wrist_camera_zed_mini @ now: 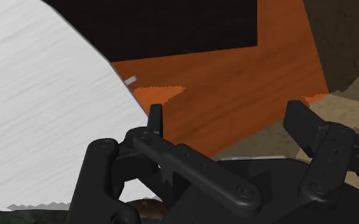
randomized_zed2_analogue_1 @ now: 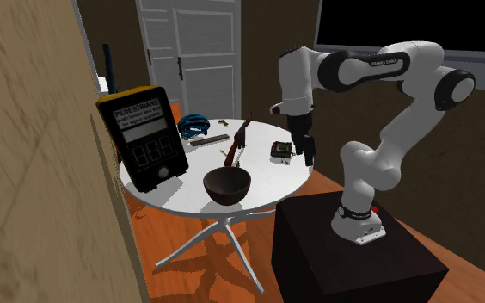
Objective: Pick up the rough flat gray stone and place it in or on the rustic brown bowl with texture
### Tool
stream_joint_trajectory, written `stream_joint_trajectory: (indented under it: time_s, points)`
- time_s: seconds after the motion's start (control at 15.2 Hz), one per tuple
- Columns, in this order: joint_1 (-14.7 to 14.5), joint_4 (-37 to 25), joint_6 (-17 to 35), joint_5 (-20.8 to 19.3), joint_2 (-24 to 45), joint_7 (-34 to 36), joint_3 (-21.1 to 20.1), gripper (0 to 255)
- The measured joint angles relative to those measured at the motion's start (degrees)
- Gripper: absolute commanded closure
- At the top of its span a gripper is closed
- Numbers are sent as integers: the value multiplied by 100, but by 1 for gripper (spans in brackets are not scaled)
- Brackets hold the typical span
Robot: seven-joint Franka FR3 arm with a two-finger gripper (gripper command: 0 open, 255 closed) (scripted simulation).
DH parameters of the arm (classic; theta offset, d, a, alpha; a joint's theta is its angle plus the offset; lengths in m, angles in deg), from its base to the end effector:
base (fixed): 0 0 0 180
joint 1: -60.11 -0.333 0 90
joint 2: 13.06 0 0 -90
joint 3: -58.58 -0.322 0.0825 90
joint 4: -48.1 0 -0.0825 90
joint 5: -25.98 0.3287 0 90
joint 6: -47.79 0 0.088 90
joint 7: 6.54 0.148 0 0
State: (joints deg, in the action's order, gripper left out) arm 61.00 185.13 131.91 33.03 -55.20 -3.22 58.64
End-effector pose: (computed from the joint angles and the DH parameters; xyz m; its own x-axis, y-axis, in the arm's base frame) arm 0.2388 0.0152 0.5207 0.9793 -0.0608 -0.1929 -0.0835 -0.9902 -0.1120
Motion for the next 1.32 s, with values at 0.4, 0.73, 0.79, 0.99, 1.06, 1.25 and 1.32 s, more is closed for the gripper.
stream_joint_trajectory:
  time_s: [0.4, 0.73, 0.79, 0.99, 1.06, 1.25, 1.32]
  points:
    - [-63, 226, 421, -506, 136, -1337, 634, 0]
    - [-207, 335, 1040, -975, 522, -2928, 1345, 0]
    - [-236, 284, 1180, -1061, 684, -3272, 1519, 0]
    - [-354, 160, 1620, -1240, 1162, -4296, 2000, 0]
    - [-418, 77, 1742, -1252, 1339, -4619, 2129, 0]
    - [-588, -196, 2120, -1239, 1919, -5646, 2558, 0]
    - [-669, -320, 2269, -1177, 2176, -5988, 2689, 0]
